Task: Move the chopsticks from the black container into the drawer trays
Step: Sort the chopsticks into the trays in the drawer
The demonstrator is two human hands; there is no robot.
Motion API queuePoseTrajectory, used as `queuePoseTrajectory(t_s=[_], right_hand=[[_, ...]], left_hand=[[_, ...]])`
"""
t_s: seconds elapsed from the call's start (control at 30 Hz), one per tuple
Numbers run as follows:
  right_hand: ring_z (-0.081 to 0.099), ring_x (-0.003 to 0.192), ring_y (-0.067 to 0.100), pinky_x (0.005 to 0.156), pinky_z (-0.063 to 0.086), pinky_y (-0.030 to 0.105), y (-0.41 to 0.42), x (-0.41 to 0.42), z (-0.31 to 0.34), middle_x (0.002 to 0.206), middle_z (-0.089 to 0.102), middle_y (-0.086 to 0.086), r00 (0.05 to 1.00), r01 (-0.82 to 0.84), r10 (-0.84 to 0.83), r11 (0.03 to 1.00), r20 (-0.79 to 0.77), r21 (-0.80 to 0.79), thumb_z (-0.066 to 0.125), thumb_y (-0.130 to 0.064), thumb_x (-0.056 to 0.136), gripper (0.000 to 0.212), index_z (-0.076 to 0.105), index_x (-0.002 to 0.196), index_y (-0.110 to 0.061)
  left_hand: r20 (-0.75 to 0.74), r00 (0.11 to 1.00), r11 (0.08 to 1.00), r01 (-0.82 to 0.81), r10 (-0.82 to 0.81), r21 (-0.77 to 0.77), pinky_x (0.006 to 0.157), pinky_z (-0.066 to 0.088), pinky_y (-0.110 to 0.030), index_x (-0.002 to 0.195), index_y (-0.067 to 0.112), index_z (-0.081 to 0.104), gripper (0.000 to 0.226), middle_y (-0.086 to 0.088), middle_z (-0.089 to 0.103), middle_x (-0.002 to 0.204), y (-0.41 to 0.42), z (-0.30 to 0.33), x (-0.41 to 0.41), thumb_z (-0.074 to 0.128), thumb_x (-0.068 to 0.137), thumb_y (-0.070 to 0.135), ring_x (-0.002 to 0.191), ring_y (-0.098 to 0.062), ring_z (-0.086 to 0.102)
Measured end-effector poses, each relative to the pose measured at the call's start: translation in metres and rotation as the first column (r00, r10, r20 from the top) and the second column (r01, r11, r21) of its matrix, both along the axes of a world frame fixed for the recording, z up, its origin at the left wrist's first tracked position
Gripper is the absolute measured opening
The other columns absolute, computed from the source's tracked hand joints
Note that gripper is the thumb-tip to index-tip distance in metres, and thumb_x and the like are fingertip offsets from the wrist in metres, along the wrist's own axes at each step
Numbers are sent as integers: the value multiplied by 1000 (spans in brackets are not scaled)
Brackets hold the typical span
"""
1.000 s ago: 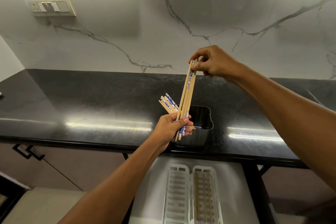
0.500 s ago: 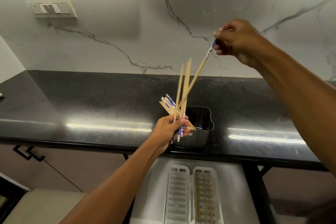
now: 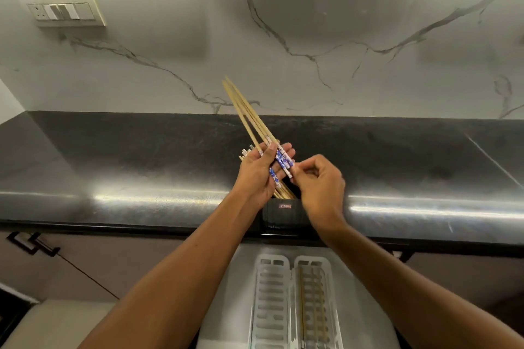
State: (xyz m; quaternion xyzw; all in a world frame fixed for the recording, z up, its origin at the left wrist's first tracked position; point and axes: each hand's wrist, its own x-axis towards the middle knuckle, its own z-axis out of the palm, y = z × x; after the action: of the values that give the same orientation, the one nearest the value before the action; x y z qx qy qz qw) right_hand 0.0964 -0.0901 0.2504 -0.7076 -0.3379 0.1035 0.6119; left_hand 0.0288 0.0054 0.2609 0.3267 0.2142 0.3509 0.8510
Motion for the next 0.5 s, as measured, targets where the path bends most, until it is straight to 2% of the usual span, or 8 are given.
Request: queuePoseTrajectory(t_s=[0.1,0.23,0.33,0.4,0.5], right_hand=[[64,75,-10,61,49,5,-5,-6,-10,78,66,-16,995,-61,60,998,78,13,65,-12,86,9,65,93,-18],[63,75,-8,63,48,4,-10,-1,-16,79,66,-15,974,-154,164,985,155,-72,63,-11,88,12,68,98,-14],[59,70,-12,60,44,3,-11,18,-1,79,65,-12,980,-39,54,996,190,-81,66,-17,85,11,68,96,-15],[62,75,-6,64,47,10,-9,38,23,89,66,-9,991,-23,27,999,128,-31,68,-25,84,23,64,105,-17],[66,91,11,73,54,23,-9,64,56,100,65,-5,963,-236,239,971,-128,39,69,-31,83,38,56,114,-14]], left_hand=[[-26,1000,999,-5,6,32,83,58,-40,105,5,60,17,-14,72,97,-3,-4,-1,47,98,12,90,-23,72],[-130,991,990,-26,44,138,80,60,-34,114,2,59,22,-12,69,87,-7,-7,0,47,98,11,79,-17,72],[-192,980,965,0,52,261,75,59,-25,112,0,58,19,-11,64,82,-15,-9,5,47,98,8,69,-13,67],[-234,972,936,61,24,347,75,59,-23,106,2,60,14,-11,63,80,-24,-14,11,49,97,6,68,-13,65],[-354,935,864,181,-3,470,71,58,-20,102,5,63,14,-9,66,81,-41,-24,24,50,97,8,67,-9,67]])
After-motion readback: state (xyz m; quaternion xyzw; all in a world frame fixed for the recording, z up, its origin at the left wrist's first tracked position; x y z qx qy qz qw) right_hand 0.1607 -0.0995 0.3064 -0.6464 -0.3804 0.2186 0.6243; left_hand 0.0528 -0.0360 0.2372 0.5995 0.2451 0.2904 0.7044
